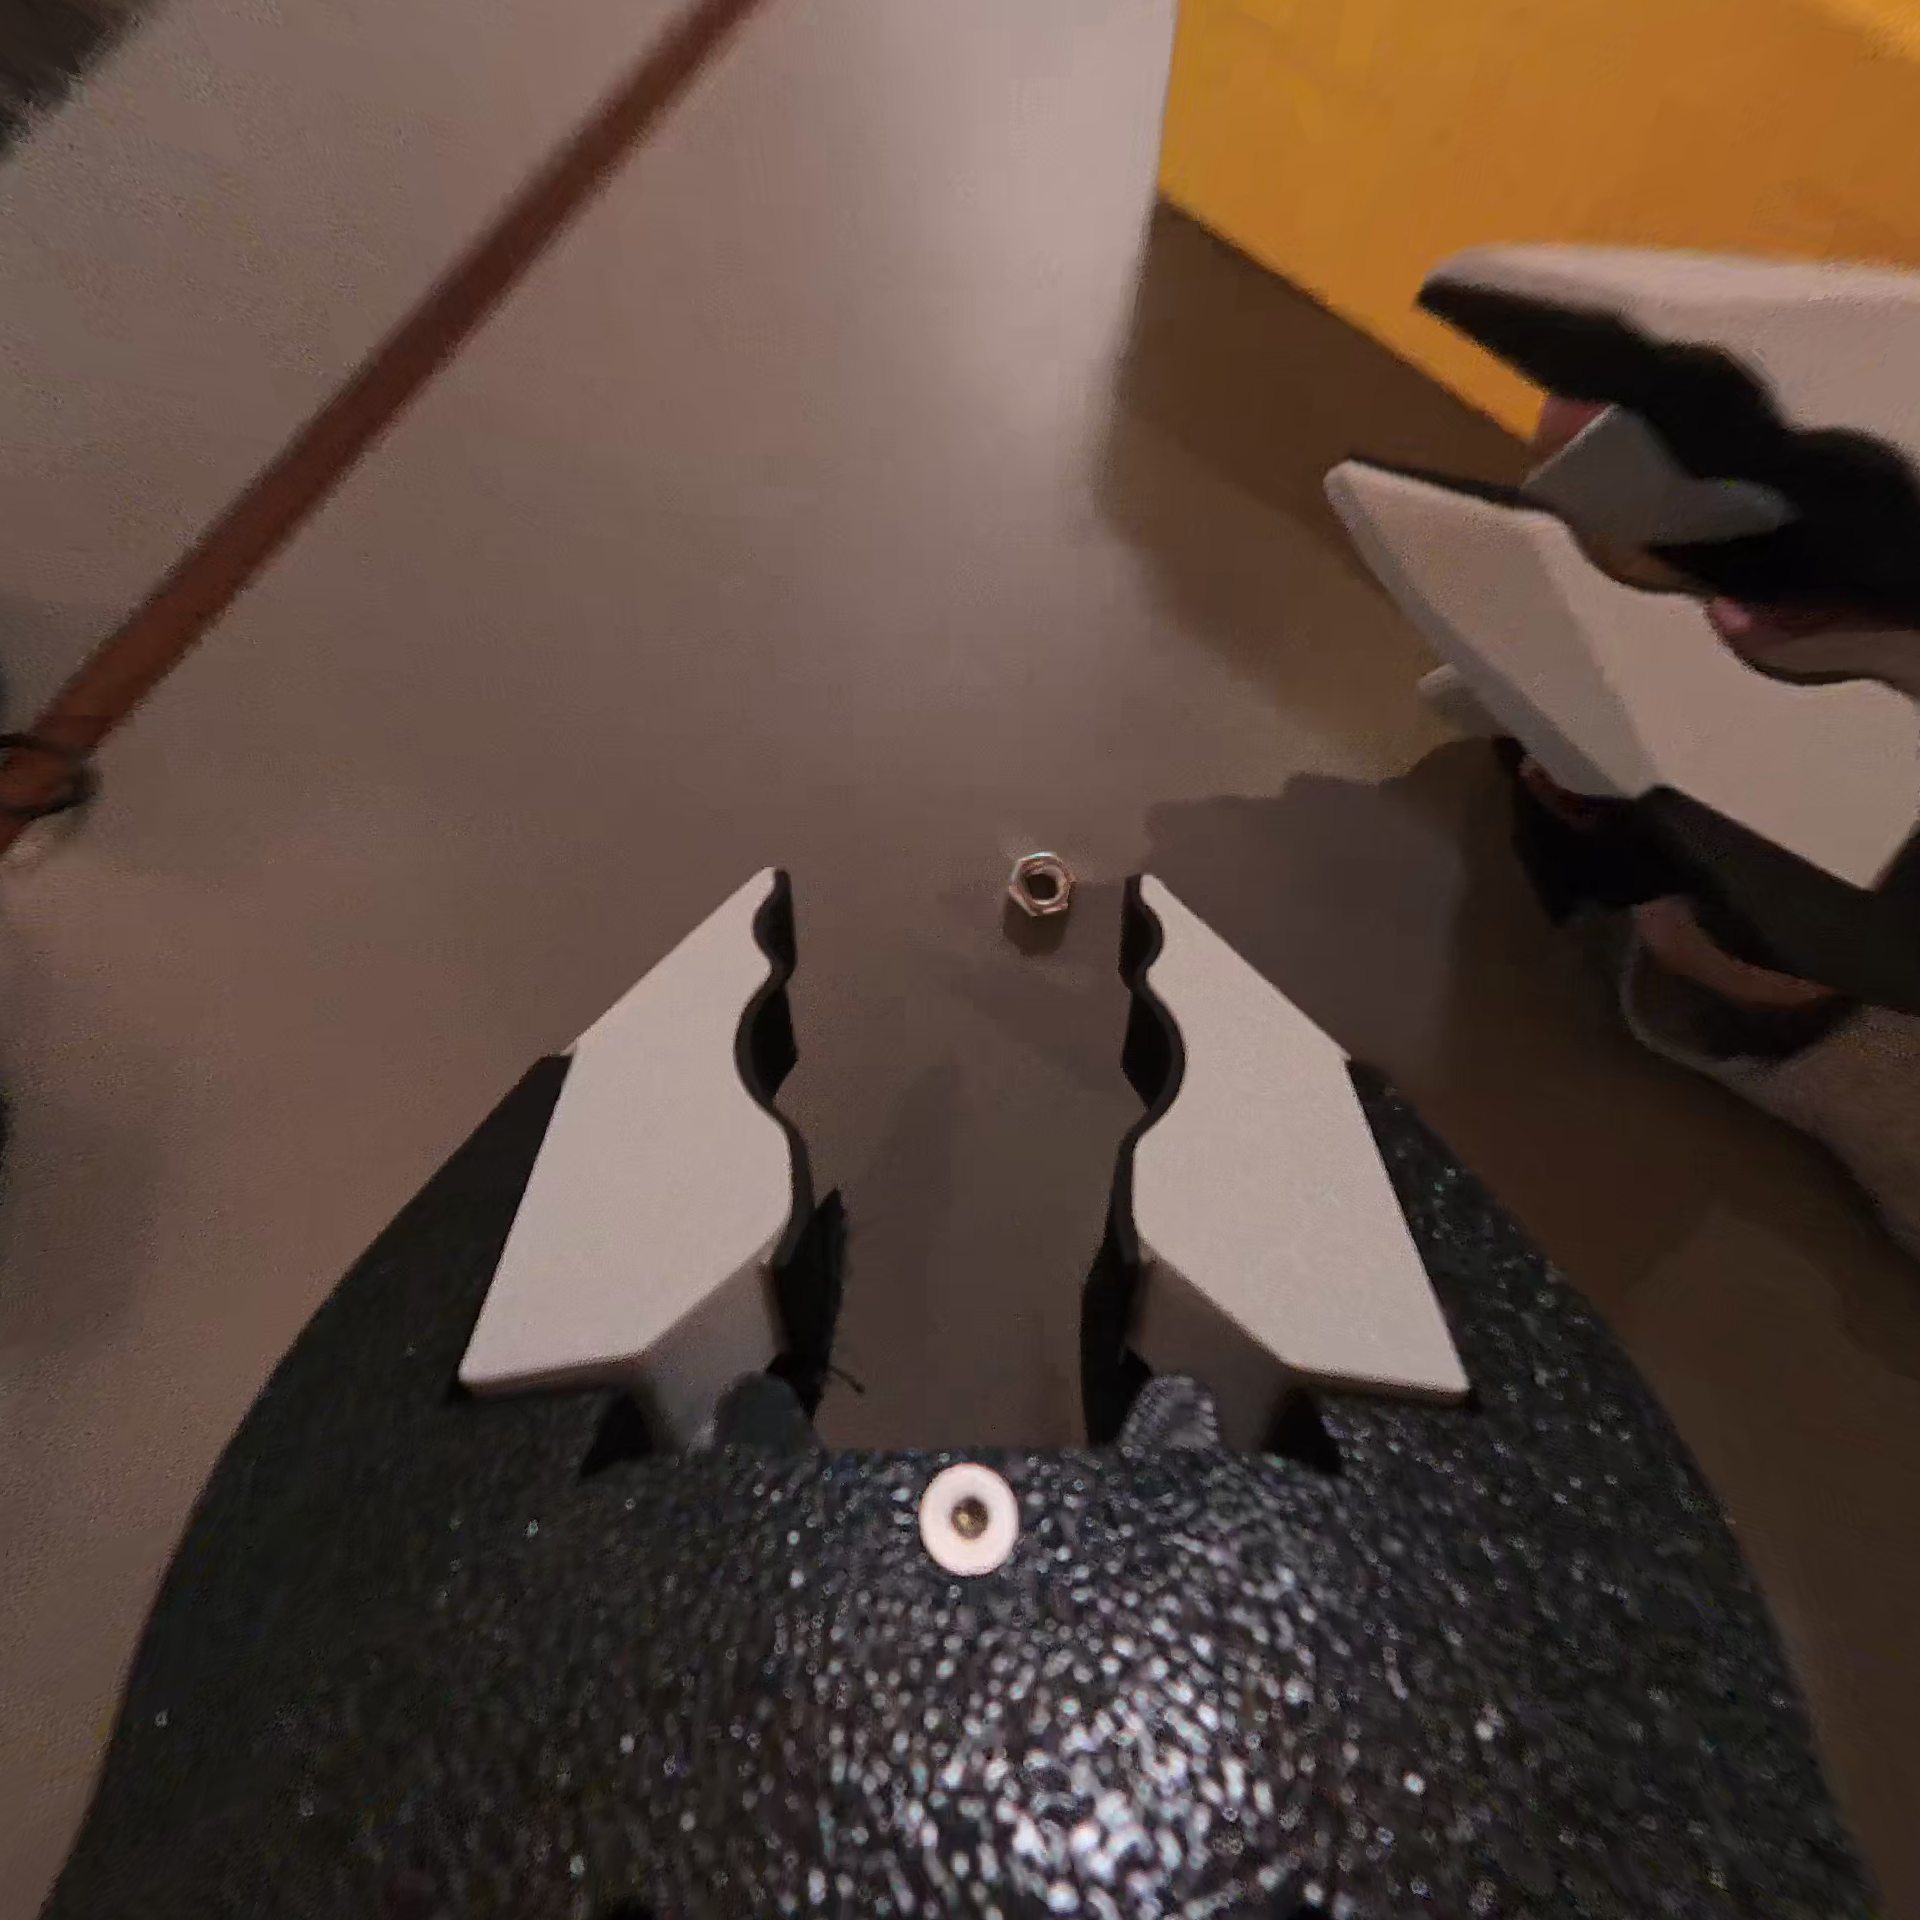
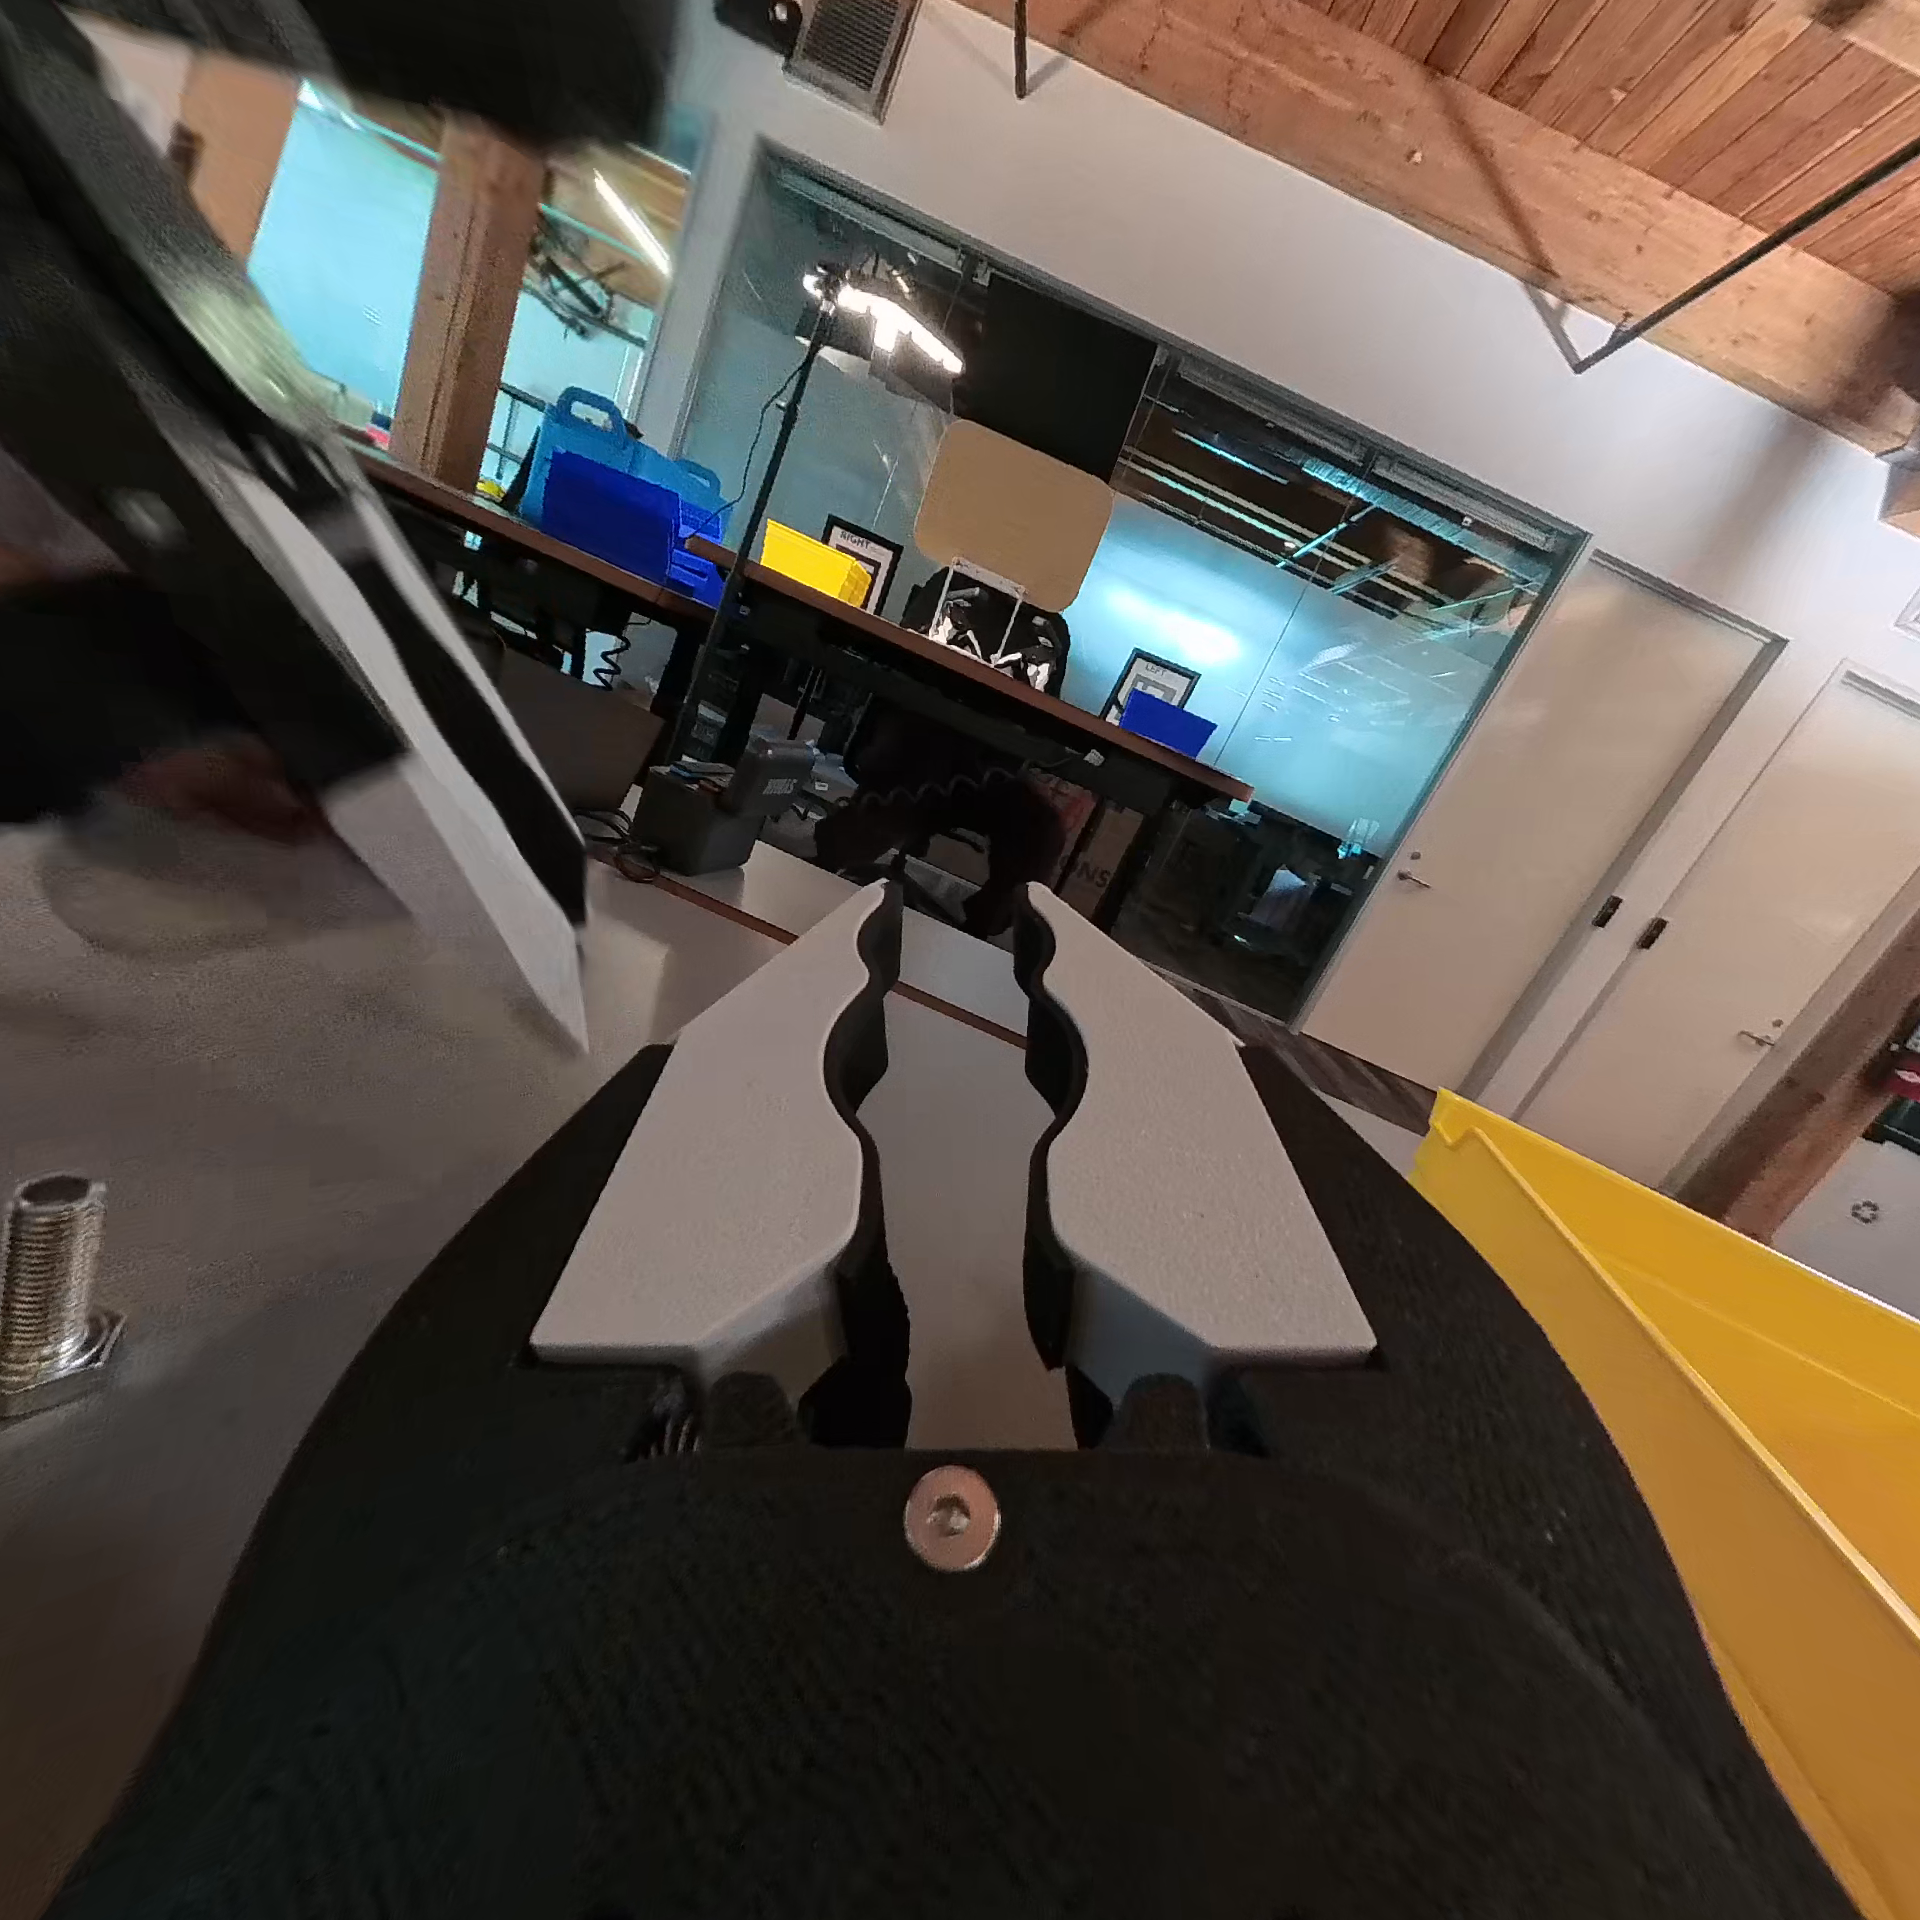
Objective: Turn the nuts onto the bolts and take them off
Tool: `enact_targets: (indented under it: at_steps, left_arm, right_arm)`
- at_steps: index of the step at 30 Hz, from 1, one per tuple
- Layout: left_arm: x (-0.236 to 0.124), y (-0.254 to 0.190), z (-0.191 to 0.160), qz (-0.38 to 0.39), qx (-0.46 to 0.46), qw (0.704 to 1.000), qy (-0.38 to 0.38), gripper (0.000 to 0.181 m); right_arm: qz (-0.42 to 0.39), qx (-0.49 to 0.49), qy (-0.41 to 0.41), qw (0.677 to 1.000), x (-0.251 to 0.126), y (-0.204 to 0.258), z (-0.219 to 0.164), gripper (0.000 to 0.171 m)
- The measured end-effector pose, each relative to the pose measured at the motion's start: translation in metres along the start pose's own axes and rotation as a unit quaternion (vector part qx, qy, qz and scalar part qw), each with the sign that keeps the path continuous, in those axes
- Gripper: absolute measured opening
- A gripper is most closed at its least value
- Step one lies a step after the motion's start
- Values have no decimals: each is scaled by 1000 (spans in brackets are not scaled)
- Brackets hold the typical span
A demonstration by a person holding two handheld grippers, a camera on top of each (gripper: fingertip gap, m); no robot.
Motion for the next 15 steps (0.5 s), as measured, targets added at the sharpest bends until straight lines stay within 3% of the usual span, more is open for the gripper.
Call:
enact_targets:
  at_steps: [7, 15]
  left_arm:
    - [-75, 19, -17, 27, -67, 977, -200, 60]
    - [-85, -4, -48, 50, 17, 949, -312, 64]
  right_arm:
    - [0, 0, 1, 1000, 0, 0, 0, 20]
    - [14, 2, 5, 1000, -2, 1, 2, 19]
Point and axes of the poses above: each gripper's, where its closed fingertips meet, x out along the fingers, z out of its top, y = z × x across the jaws, the point moved 5 cm from there along -x, back along the fingers, and after that the axes turned 2 degrees about -z, right-handed, at the moved point
